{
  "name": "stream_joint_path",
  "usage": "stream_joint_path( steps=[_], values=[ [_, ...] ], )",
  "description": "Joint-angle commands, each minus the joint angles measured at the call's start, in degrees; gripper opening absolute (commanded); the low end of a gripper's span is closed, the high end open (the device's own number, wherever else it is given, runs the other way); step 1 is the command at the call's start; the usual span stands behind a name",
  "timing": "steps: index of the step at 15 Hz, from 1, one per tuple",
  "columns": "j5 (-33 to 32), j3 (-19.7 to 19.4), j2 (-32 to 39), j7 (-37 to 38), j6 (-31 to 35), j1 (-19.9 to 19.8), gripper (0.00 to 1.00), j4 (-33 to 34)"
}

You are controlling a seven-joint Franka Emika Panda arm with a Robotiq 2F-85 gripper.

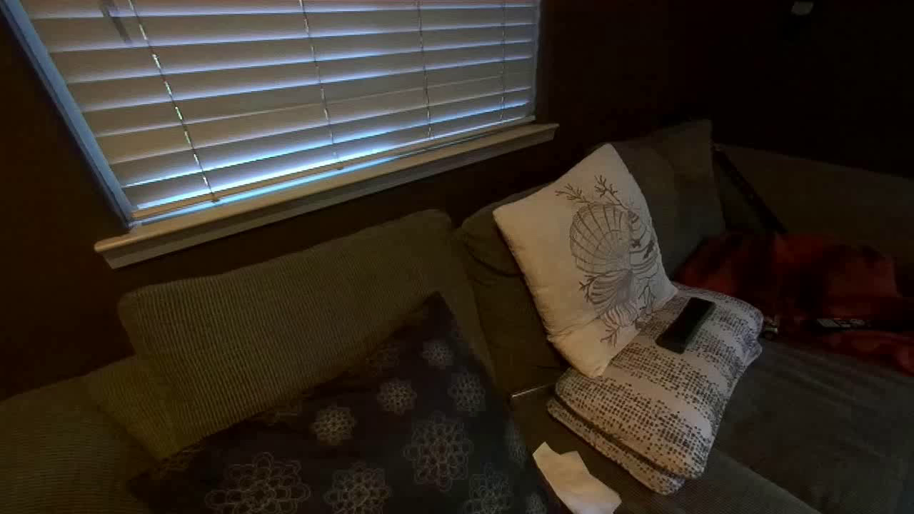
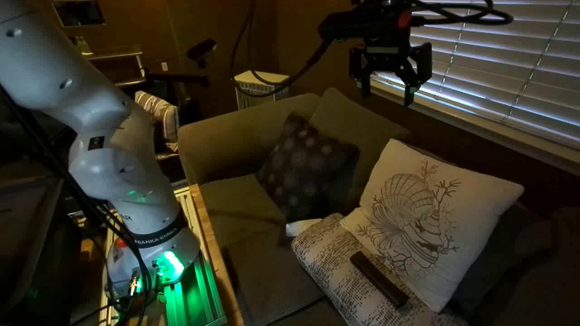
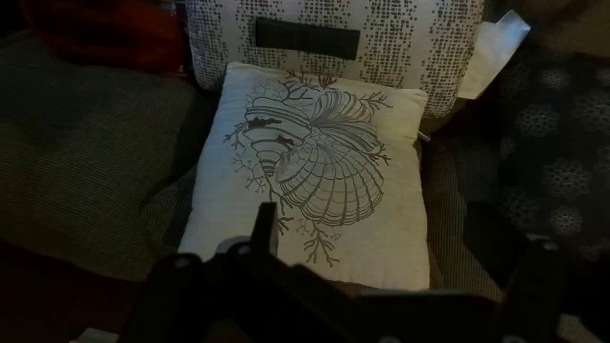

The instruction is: Move the remote forward

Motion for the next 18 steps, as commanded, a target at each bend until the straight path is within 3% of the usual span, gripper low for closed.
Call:
stream_joint_path(
  steps=[1,6,8,11,15,18],
  values=[
    [0.3,0.5,0.1,-0.2,-0.1,-0.6,1.0,0.1],
    [0.3,0.5,0.1,-0.2,-0.1,-0.6,1.0,0.1],
    [2.4,-0.6,3.6,1.1,-4.2,-1.1,1.0,1.6],
    [3.5,-0.9,6.3,5.4,-4.2,-2.4,1.0,-0.1],
    [6.5,-0.4,9.0,15.1,6.5,-4.1,1.0,-4.9],
    [10.2,-0.5,13.9,20.2,18.6,-4.5,1.0,-7.9]
  ],
)
